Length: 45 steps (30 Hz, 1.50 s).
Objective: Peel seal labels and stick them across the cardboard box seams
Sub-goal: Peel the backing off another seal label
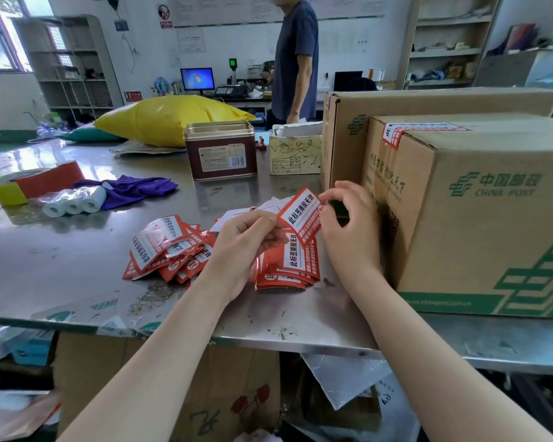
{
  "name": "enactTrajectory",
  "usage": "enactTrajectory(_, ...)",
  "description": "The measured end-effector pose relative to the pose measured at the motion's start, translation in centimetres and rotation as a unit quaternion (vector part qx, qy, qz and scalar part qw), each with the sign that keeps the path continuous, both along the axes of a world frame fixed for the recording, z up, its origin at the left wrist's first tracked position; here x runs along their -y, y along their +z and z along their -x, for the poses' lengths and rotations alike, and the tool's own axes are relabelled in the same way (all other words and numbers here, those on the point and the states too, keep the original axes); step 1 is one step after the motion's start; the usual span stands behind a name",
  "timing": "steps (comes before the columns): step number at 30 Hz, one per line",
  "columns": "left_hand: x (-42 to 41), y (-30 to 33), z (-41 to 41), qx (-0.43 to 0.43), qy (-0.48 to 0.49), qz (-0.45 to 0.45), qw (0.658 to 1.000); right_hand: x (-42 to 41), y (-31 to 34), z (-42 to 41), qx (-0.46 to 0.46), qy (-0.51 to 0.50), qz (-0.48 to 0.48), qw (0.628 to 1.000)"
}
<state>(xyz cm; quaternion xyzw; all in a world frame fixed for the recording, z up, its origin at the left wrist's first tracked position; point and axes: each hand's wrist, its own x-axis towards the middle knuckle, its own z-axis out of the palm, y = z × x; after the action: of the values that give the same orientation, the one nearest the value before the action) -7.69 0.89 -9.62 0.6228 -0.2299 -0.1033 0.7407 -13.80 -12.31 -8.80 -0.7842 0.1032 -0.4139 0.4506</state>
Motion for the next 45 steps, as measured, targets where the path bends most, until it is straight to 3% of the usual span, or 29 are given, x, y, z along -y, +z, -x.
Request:
enactTrajectory(6, 0.1, -0.3, 0.0, 0.035, 0.023, -0.004, 0.999, -1.3, -0.5, -0.2, -0.027, 0.063, 0.18, 0.981)
enactTrajectory(10, 0.2, -0.4, -0.1, 0.053, 0.02, -0.012, 0.998, -1.3, -0.5, -0.2, -0.044, 0.065, 0.199, 0.977)
enactTrajectory(34, 0.1, -0.4, 0.0, 0.13, 0.085, -0.089, 0.984, -1.0, -0.6, -0.4, -0.038, 0.054, 0.175, 0.982)
enactTrajectory(45, 0.1, -0.1, 0.7, 0.146, 0.051, -0.099, 0.983, -0.5, -0.4, -0.5, -0.056, 0.111, -0.018, 0.992)
